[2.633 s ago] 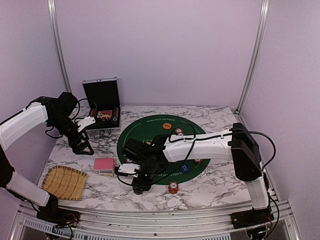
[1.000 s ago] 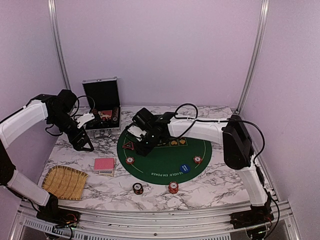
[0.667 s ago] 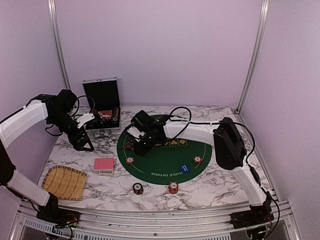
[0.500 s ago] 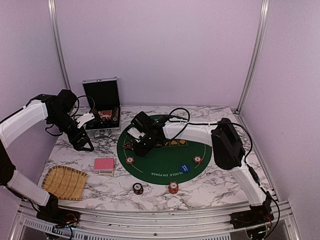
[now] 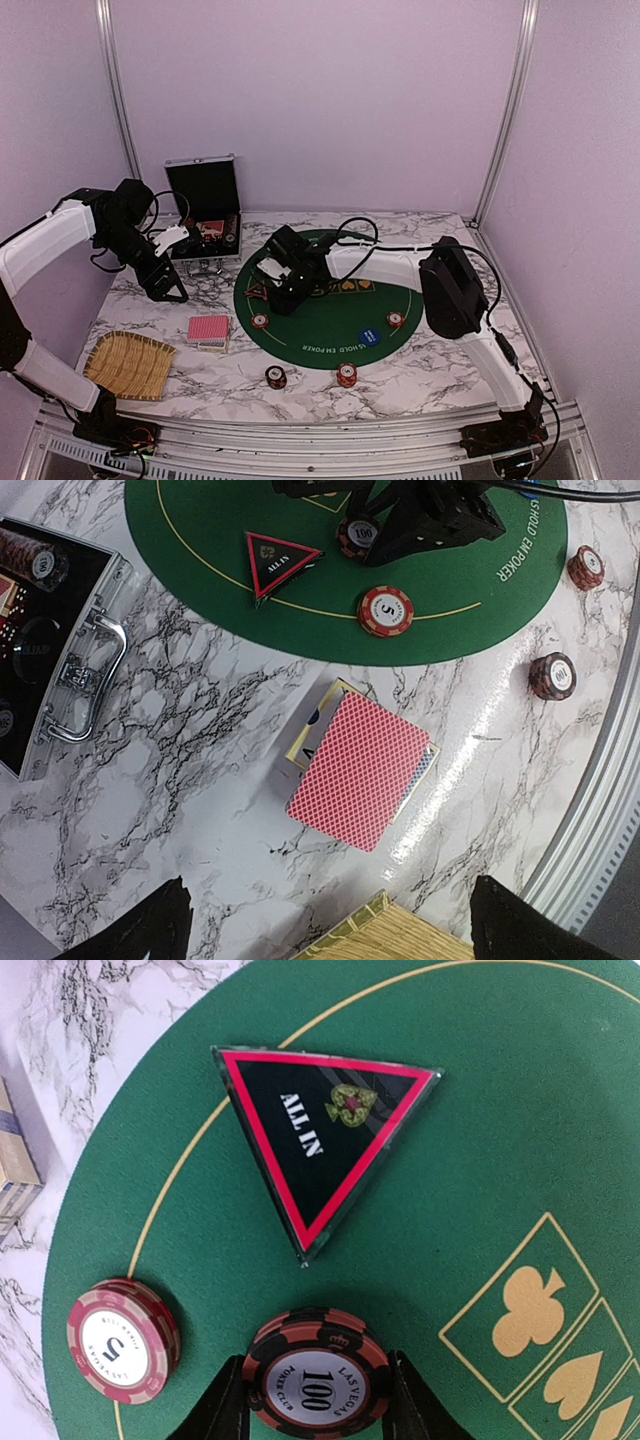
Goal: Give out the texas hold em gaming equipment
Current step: Place the poker chips pile on the poker table mat, then pick up the pile of poker chips from the pile of poker chips.
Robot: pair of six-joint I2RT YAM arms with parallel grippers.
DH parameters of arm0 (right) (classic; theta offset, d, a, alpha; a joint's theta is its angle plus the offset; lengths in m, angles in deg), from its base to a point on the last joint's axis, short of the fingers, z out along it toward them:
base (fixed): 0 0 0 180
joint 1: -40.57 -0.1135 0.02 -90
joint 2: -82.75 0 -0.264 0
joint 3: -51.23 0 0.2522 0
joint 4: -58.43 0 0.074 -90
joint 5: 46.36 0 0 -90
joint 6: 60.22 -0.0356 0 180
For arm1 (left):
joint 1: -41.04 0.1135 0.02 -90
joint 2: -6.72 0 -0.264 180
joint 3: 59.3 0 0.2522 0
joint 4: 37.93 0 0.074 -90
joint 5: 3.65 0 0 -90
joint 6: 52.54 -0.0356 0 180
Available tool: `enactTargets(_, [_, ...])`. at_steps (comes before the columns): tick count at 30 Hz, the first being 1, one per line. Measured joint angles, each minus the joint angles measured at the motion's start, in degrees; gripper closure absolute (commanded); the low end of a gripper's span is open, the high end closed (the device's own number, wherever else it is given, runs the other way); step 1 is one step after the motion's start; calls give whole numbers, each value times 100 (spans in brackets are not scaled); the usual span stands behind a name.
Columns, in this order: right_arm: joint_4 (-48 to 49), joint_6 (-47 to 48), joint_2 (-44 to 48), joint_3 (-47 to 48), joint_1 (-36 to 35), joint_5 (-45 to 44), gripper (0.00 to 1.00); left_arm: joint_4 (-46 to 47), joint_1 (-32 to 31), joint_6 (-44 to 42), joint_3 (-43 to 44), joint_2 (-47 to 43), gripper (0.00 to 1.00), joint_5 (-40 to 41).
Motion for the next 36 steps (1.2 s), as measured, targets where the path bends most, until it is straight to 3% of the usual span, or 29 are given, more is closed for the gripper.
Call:
enactTargets(7, [0, -9, -13, 0, 46, 42, 46, 0, 0, 22, -2, 0, 1, -20])
enactTargets(18, [2, 28, 129, -153, 50, 74, 44, 0, 0, 87, 0, 0, 1, -20])
enactTargets(22, [-2, 48, 745, -737, 35, 74, 41, 0, 0, 103, 0, 0, 1, -20])
enactTargets(31, [-2, 439, 2682, -2275, -581, 96, 20, 2, 0, 105, 85, -22, 1, -22])
enactTargets(36, [-48, 656, 2813, -2747, -1152, 452, 17, 2, 0, 103, 85, -37, 1, -22])
